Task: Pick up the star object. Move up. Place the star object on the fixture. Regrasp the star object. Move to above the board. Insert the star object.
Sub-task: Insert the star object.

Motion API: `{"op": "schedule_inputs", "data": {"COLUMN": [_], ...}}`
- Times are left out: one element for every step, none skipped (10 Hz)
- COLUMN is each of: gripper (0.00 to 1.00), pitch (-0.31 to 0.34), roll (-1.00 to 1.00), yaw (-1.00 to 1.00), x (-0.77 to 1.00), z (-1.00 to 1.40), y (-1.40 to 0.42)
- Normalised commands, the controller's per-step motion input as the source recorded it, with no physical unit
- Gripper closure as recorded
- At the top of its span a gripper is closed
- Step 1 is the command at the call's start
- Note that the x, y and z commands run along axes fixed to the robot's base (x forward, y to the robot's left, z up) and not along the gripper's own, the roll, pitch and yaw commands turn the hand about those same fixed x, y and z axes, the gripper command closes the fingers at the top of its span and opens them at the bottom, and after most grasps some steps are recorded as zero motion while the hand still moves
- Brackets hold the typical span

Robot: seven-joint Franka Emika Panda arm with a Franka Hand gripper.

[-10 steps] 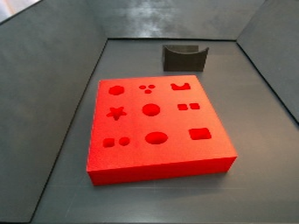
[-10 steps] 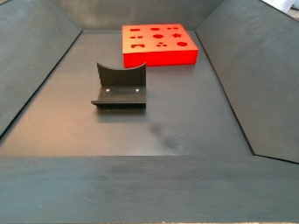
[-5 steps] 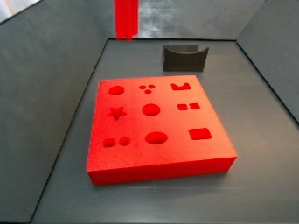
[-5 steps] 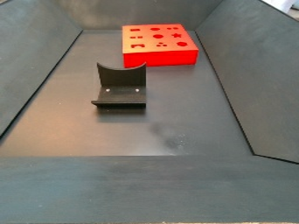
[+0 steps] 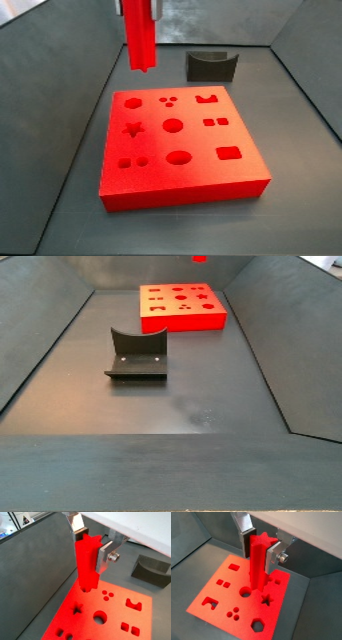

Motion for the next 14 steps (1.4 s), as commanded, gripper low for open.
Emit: {"op": "schedule_inputs", "data": {"gripper": [1.00, 1.00, 1.00, 1.00, 1.00, 1.00, 1.00, 1.00, 1.00, 1.00, 1.00, 1.00, 1.00, 1.00], "pitch": [-0.039, -0.099, -0.139, -0.154, -0.144, -0.137, -0.149, -0.116, 0.000, 0.000, -0.003, -0.004, 0.000, 0.000], "roll": [0.00, 0.00, -0.10, -0.08, -0.07, -0.06, -0.05, -0.05, 0.00, 0.00, 0.00, 0.01, 0.00, 0.00], "yaw": [0.00, -0.04, -0.08, -0.15, -0.19, -0.25, -0.33, -0.29, -0.04, 0.00, 0.00, 0.00, 0.00, 0.00], "x": [-0.05, -0.07, 0.00, -0.10, -0.12, -0.15, -0.29, -0.27, 0.00, 0.00, 0.04, 0.03, 0.02, 0.00], "z": [-0.26, -0.54, -0.68, -0.75, -0.79, -0.80, -0.81, -0.76, -0.02, -0.04, -0.32, -0.37, -0.03, -0.05], "y": [-0.05, -0.09, -0.08, -0.14, -0.15, -0.17, -0.18, -0.07, 0.00, 0.00, 0.00, 0.00, 0.00, 0.00]}}
